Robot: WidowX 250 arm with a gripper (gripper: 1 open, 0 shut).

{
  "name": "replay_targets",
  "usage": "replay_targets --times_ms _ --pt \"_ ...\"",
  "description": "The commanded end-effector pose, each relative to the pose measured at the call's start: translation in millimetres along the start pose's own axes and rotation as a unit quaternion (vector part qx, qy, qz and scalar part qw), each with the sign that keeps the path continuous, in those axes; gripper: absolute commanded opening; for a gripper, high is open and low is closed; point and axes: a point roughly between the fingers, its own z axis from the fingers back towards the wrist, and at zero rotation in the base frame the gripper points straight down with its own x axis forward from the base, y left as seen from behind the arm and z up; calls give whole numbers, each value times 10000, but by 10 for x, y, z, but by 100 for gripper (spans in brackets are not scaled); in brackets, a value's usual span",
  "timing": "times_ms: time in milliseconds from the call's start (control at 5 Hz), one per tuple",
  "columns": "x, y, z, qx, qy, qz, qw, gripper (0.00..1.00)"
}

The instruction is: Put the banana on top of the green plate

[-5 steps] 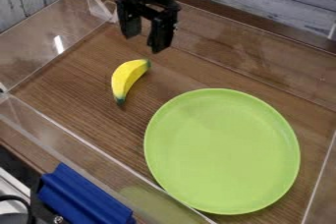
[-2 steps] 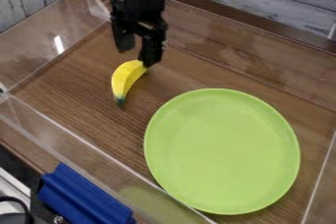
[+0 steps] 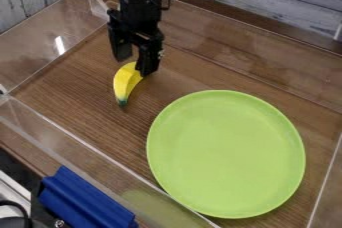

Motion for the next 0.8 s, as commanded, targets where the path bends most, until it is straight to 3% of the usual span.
replay_targets --times_ms 0,600 --pt "-5 70 32 82 -124 56 9999 100" --pt "-47 132 -105 66 -64 93 9999 100"
